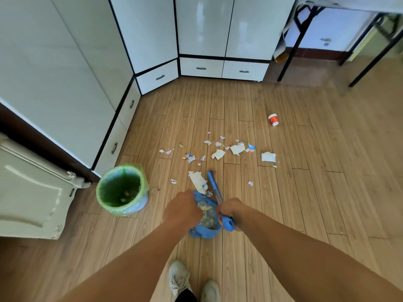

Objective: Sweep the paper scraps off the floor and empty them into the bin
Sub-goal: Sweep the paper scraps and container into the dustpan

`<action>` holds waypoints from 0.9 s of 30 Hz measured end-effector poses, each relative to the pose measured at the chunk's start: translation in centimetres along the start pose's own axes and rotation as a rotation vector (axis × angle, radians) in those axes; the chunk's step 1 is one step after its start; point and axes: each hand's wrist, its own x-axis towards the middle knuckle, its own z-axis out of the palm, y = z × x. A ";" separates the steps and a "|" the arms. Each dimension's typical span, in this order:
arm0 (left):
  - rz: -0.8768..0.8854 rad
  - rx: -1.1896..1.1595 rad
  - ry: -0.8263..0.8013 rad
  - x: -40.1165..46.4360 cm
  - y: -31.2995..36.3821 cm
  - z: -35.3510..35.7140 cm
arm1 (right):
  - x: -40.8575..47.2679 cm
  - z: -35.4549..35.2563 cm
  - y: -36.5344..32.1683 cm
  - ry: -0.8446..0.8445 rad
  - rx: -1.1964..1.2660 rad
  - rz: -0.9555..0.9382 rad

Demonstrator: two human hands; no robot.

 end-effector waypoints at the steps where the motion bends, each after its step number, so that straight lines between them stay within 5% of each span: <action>1: 0.004 -0.029 -0.021 0.4 0.1 -0.1 | -0.2 0.2 -0.2 -0.010 -0.019 0.005; 7: -0.044 -0.184 -0.169 2.9 0.7 -1.0 | -0.1 -0.8 -3.1 0.022 -0.058 -0.030; 17: 0.020 -0.157 -0.019 5.4 4.8 -1.5 | 2.0 -5.2 -5.5 0.105 -0.060 -0.055; 27: -0.032 -0.152 0.059 8.2 15.3 0.5 | 6.2 -16.6 -4.5 0.182 -0.007 -0.063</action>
